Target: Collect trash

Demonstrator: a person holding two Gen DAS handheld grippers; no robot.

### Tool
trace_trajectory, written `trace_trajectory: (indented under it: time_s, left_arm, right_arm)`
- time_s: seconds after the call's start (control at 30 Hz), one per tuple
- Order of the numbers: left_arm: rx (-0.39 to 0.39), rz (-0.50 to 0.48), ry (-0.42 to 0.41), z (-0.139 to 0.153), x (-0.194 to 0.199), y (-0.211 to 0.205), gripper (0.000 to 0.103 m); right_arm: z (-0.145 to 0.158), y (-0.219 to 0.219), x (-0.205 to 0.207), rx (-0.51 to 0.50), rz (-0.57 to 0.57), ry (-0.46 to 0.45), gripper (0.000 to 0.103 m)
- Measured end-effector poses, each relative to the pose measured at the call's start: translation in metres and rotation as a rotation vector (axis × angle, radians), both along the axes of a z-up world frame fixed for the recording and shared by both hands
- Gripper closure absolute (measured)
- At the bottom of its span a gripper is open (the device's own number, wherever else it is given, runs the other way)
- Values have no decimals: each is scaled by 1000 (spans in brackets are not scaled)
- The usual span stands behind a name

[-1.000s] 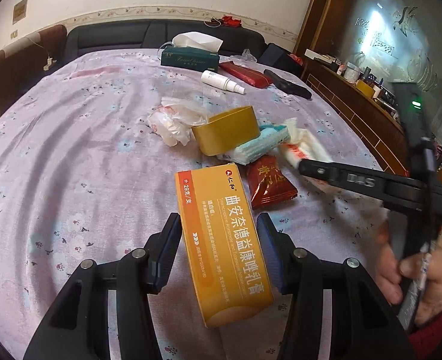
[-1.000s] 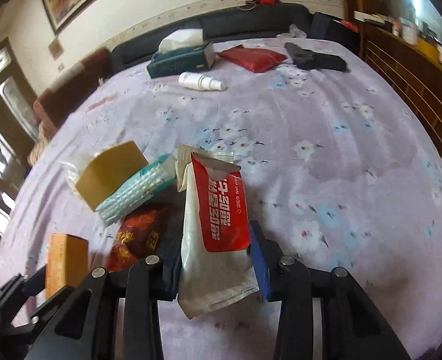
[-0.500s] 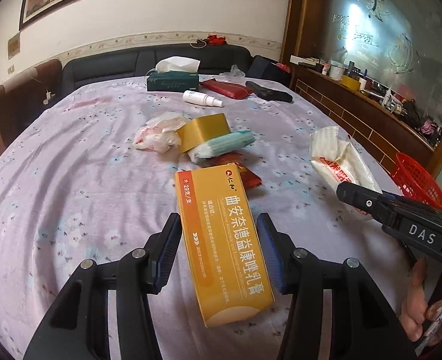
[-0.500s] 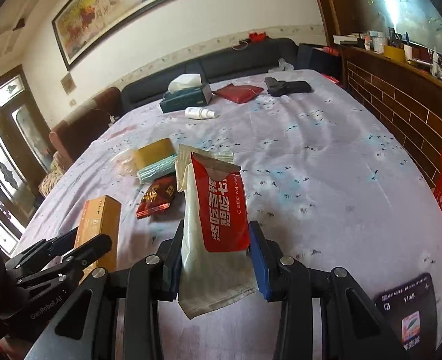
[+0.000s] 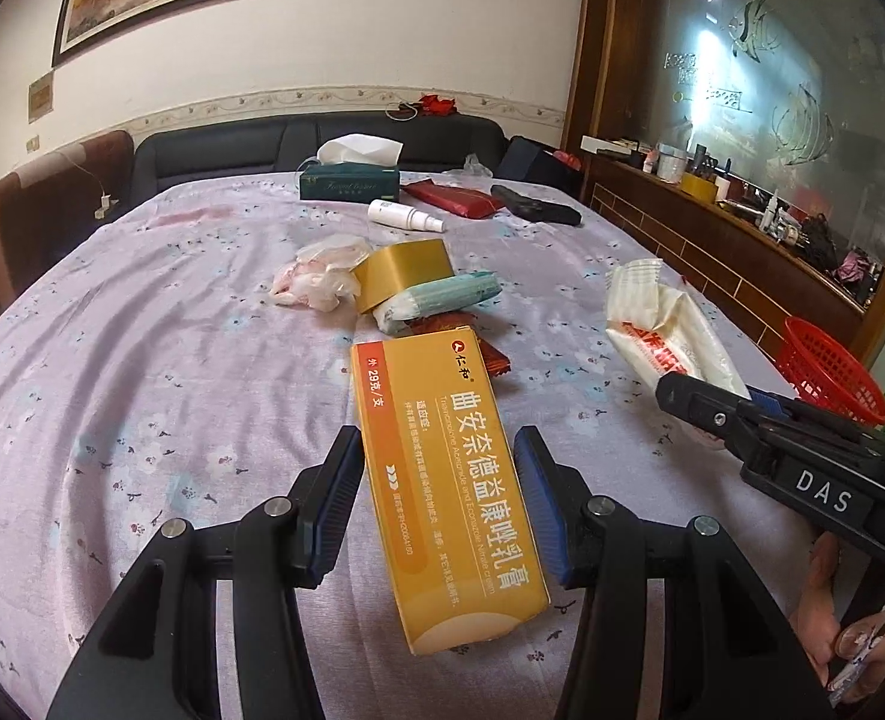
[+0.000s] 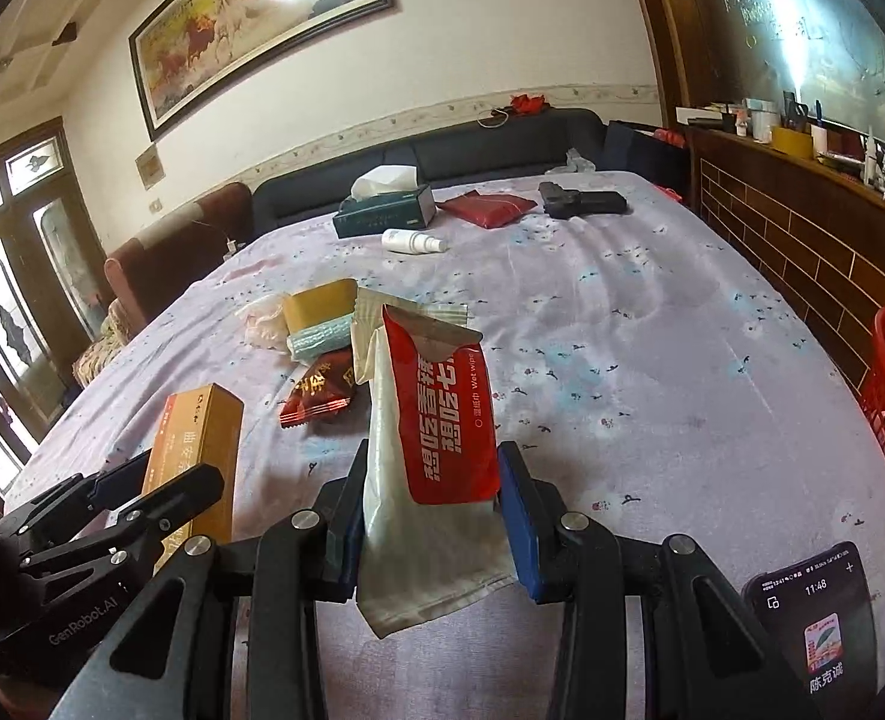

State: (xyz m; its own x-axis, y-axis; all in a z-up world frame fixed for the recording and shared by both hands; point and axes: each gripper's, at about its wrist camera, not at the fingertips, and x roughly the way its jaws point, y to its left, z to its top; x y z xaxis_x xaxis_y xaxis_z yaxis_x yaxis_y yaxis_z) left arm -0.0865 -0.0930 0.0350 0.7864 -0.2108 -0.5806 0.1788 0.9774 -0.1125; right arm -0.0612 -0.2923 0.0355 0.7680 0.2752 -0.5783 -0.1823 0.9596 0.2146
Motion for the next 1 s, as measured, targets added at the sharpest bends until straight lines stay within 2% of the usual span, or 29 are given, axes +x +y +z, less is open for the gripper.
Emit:
trace_trajectory:
  time_s: [0.1,0.3,0.47,0.67,1.0]
  left_arm:
    - [-13,4,-12,6,0,-1,52]
    - [1,47,-89,27,2,-3,52]
    - [5,55,-90,31,6,-7,52]
    - [49,49,-96,27,0,-14,52]
    - [60,64,-96,29,-1,-12,52]
  right_arm:
    - [-1,-1,1,4,-2,3,62]
    - [-1,0,0,-5,-11,1,62]
    - [-1,1,1,-11,-19,6,62]
    - [1,-1,0,-6,-31,10,62]
    - [21,1,-2,-9,-26,-26,61]
